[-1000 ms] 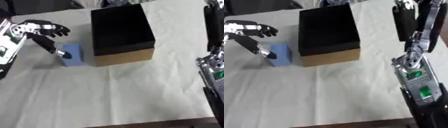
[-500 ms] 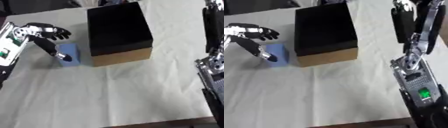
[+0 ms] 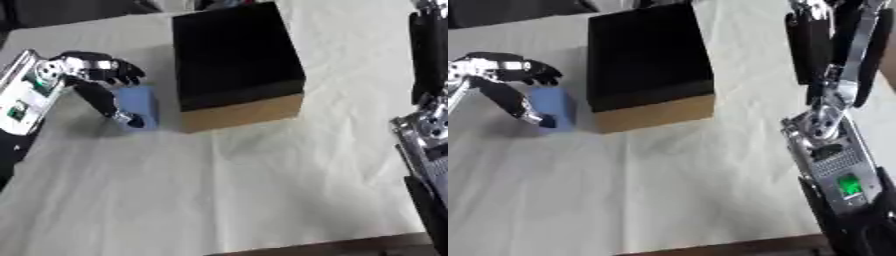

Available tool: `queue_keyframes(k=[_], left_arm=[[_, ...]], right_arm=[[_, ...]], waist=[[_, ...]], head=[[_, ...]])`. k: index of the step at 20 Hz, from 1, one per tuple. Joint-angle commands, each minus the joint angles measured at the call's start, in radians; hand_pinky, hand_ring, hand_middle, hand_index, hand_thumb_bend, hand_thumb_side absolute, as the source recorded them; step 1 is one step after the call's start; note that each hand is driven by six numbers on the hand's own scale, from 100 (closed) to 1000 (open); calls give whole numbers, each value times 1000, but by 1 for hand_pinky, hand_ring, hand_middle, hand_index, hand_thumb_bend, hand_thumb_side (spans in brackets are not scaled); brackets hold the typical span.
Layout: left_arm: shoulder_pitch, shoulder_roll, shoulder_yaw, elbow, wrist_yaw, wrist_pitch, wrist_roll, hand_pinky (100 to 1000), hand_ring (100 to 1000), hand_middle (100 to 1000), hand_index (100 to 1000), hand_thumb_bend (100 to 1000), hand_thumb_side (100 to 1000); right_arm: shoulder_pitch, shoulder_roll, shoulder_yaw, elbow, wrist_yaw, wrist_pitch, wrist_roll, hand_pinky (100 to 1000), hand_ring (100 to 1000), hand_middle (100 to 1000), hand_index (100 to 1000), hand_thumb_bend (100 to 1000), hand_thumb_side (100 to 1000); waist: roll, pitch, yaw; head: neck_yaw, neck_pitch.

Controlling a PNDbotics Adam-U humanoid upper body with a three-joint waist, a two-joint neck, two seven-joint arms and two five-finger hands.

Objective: Pick up objects on the table and place them in the box.

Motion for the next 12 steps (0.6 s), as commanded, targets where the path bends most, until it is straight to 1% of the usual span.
queue_keyframes(k=[1, 2, 4, 5, 7, 11, 12], left_arm=[[-17, 15, 1, -20, -16, 13, 35, 1000, 831, 644, 803, 477, 190], [-17, 15, -1, -22, -19, 18, 44, 1000, 795, 594, 763, 438, 146], [-17, 15, -5, -29, -25, 29, 65, 976, 760, 541, 711, 387, 100], [-16, 15, -7, -32, -28, 34, 74, 967, 745, 520, 690, 366, 100], [-14, 15, -9, -36, -26, 44, 87, 943, 694, 460, 623, 265, 100], [-14, 26, -5, -70, -17, 63, 109, 921, 656, 442, 601, 147, 100], [-14, 30, -3, -80, -16, 67, 113, 918, 651, 439, 597, 100, 100]], right_arm=[[-13, -6, -6, -16, -2, 1, -4, 747, 695, 596, 841, 100, 614], [-13, -6, -7, -16, -2, 1, -4, 747, 695, 596, 841, 100, 614], [-12, -5, -7, -16, -2, 1, -4, 747, 695, 596, 841, 100, 614], [-13, -4, -6, -16, -2, 1, -4, 748, 696, 596, 841, 100, 615], [-11, -4, -7, -16, -2, 2, -4, 748, 696, 595, 841, 100, 614], [-7, -4, -8, -16, -3, 5, -2, 748, 696, 596, 841, 100, 615], [-7, -4, -9, -16, -2, 6, -2, 748, 697, 596, 841, 100, 615]], waist=[[-6, -21, 0], [-6, -21, 0], [-6, -22, -1], [-7, -22, -1], [-8, -24, 0], [-10, -29, 5], [-11, -31, 7]], head=[[3, -11], [4, -11], [6, -12], [7, -11], [6, -9], [2, -5], [1, -4]])
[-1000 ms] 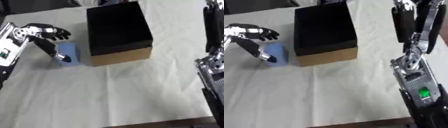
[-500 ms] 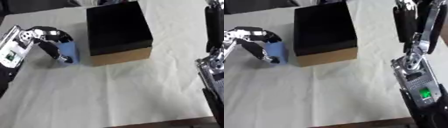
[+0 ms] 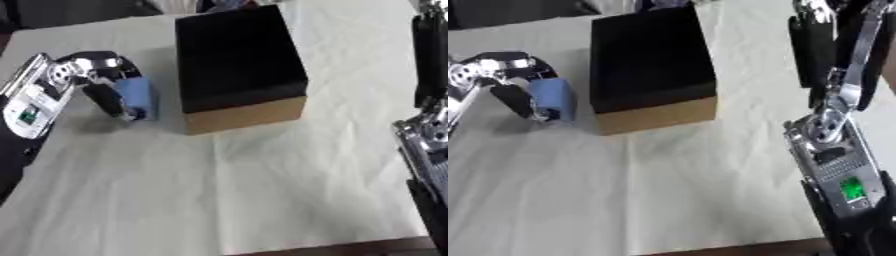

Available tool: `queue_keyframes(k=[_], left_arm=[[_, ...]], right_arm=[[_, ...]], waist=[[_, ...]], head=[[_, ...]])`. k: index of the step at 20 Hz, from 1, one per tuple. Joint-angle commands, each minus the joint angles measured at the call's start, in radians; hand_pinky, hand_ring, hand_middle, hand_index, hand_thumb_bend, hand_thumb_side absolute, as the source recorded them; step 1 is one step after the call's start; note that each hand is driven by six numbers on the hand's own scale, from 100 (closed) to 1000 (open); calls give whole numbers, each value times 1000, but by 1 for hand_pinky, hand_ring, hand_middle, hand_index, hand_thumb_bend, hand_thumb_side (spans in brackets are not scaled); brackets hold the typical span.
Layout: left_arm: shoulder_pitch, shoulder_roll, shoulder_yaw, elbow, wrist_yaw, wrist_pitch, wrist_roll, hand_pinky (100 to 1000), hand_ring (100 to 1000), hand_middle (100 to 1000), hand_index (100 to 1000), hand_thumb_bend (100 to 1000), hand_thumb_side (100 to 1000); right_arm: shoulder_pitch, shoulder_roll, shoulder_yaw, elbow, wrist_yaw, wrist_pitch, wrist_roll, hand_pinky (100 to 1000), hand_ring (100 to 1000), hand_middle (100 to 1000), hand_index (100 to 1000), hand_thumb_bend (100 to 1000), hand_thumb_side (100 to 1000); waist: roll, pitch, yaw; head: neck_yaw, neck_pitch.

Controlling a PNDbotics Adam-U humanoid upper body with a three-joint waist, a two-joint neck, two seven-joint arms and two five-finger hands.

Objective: Pick up objects on the table and place them in the box.

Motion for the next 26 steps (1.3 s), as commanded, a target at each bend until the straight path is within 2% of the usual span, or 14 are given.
queue_keyframes(k=[1, 8, 14, 15, 18, 22, 26], left_arm=[[-16, 34, 15, -46, 3, 13, 22, 914, 646, 436, 592, 100, 100], [-36, 50, 50, -136, -16, 33, 84, 895, 620, 418, 573, 100, 100], [-73, 44, 88, -219, -28, 55, 173, 882, 616, 410, 566, 100, 183], [-83, 41, 94, -233, -31, 56, 192, 878, 619, 413, 569, 100, 218], [-108, 25, 106, -267, -45, 59, 254, 867, 636, 426, 581, 100, 245], [-139, -12, 101, -293, -102, 22, 386, 847, 650, 433, 582, 100, 249], [-164, -58, 91, -269, -165, -25, 494, 831, 652, 437, 583, 100, 233]], right_arm=[[-7, -4, -9, -16, 1, 2, 0, 748, 697, 596, 841, 100, 614], [-6, -1, -11, -16, 3, 2, 4, 749, 698, 596, 840, 100, 614], [-11, 1, -12, -16, 3, 1, 6, 749, 698, 596, 840, 100, 614], [-13, 1, -12, -16, 4, 1, 7, 749, 699, 596, 840, 100, 613], [-22, 5, -11, -16, 4, -2, 8, 749, 699, 597, 840, 100, 613], [-41, 16, -7, -16, 4, -7, 15, 750, 700, 597, 840, 100, 613], [-59, 30, -2, -16, 2, -13, 26, 751, 700, 597, 840, 100, 613]], waist=[[-6, -28, 5], [-10, -37, 8], [-11, -36, 0], [-11, -34, -4], [-9, -29, -20], [-8, -18, -50], [-9, -12, -76]], head=[[-3, -1], [1, -2], [14, -18], [20, -22], [36, -34], [73, -50], [126, -69]])
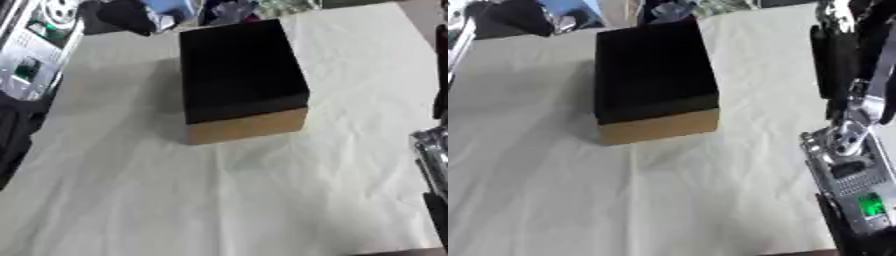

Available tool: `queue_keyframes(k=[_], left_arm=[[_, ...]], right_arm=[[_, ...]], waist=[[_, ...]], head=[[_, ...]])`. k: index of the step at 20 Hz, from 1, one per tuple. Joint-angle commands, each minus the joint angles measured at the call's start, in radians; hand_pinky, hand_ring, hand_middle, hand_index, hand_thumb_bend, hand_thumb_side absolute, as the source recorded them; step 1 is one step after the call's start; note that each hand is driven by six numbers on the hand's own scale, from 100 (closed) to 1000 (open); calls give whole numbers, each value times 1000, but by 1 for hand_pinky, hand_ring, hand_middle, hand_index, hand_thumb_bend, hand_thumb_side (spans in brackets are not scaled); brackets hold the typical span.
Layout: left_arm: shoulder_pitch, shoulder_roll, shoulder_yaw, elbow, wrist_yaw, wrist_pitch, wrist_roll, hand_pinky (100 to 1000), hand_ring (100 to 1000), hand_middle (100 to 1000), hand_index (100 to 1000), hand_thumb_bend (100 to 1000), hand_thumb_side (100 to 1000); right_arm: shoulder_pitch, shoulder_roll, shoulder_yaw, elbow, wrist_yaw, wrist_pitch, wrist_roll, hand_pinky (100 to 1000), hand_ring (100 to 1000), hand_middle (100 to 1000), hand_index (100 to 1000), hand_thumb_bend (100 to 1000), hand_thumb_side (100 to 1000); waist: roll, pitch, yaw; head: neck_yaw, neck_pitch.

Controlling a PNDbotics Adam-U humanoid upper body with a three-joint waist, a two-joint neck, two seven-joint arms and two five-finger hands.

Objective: Pick up objects on the table and place them in the box.

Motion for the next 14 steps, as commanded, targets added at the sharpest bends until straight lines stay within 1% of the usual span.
queue_keyframes(k=[1, 3, 6, 8, 11, 14], left_arm=[[-33, -23, 1, 11, -43, -31, 72, 837, 649, 437, 583, 100, 251], [-38, -47, -5, 36, -50, -43, 92, 838, 649, 437, 582, 100, 257], [-39, -73, -17, 66, -60, -58, 109, 839, 649, 440, 584, 100, 263], [-39, -89, -25, 79, -65, -66, 116, 842, 650, 445, 584, 100, 271], [-38, -104, -38, 92, -69, -79, 117, 844, 656, 457, 591, 100, 259], [-24, -118, -57, 110, -74, -89, 83, 854, 660, 461, 598, 100, 246]], right_arm=[[-22, 4, 1, -16, 2, -5, 9, 751, 701, 598, 840, 100, 614], [-28, 10, 3, -16, 1, -7, 13, 751, 701, 598, 840, 100, 614], [-34, 17, 4, -16, 0, -9, 15, 751, 700, 598, 840, 100, 614], [-36, 21, 4, -16, -1, -11, 15, 751, 699, 598, 840, 100, 615], [-39, 27, 6, -16, -2, -15, 17, 751, 699, 599, 840, 100, 615], [-40, 28, 4, -16, -1, -16, 15, 751, 699, 599, 839, 100, 616]], waist=[[-6, -17, -8], [-7, -15, -19], [-8, -12, -31], [-9, -11, -37], [-9, -9, -41], [-9, -9, -40]], head=[[43, -25], [69, -33], [88, -37], [95, -38], [101, -38], [100, -37]])
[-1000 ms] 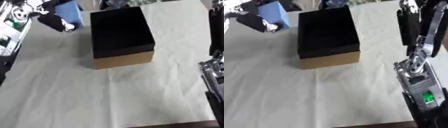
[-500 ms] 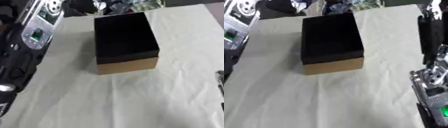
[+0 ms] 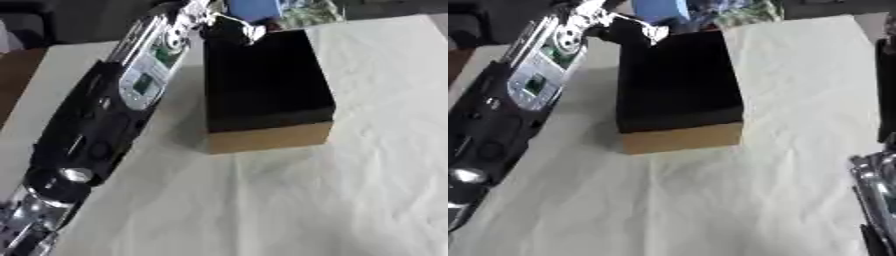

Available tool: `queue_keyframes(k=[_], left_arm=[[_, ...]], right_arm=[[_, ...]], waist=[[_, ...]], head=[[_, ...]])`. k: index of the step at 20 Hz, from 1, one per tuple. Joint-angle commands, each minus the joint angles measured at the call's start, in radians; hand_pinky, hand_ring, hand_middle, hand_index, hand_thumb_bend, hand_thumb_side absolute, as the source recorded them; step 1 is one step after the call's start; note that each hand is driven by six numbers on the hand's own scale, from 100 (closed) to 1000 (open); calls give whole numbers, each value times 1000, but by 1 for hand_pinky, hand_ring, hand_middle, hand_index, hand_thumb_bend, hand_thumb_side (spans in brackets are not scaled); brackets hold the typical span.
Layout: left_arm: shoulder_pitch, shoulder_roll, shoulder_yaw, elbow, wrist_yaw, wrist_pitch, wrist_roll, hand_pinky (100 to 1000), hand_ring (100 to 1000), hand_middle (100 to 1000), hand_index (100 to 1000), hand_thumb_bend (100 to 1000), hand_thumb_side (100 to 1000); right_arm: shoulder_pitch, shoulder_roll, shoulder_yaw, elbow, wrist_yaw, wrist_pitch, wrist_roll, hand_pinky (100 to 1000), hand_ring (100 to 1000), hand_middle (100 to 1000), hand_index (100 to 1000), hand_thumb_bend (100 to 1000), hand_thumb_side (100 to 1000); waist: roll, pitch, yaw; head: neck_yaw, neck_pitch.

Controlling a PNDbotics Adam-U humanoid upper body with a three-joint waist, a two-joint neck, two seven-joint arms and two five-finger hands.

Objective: Pick up objects on the table and place them in the box.

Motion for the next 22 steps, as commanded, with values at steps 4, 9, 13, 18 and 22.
queue_keyframes(k=[4, 9, 13, 18, 22], left_arm=[[12, -16, -31, 22, -22, -16, -90, 855, 667, 470, 602, 100, 166], [22, -22, -36, 36, -44, -25, -132, 880, 701, 520, 663, 100, 100], [29, -25, -43, 48, -43, -54, -185, 926, 792, 687, 838, 237, 100], [32, -23, -44, 47, -98, -75, -216, 984, 912, 846, 969, 668, 100], [35, -21, -42, 47, -168, -69, -205, 1000, 972, 911, 1000, 758, 120]], right_arm=[[-17, -4, 0, -16, 1, -4, -1, 751, 699, 599, 840, 100, 616], [-18, -2, 0, -16, 1, -5, 0, 751, 699, 599, 839, 100, 617], [-17, 0, 0, -16, 0, -6, 0, 751, 698, 598, 839, 100, 617], [-18, 3, 1, -16, -1, -7, 2, 750, 697, 598, 839, 100, 618], [-18, 4, 3, -16, -4, -7, 3, 750, 697, 598, 839, 100, 619]], waist=[[-7, -18, 1], [-7, -18, -2], [-9, -20, -1], [-10, -19, -2], [-10, -18, -1]], head=[[-2, -12], [-5, -12], [-10, -10], [-9, -8], [-10, -9]])
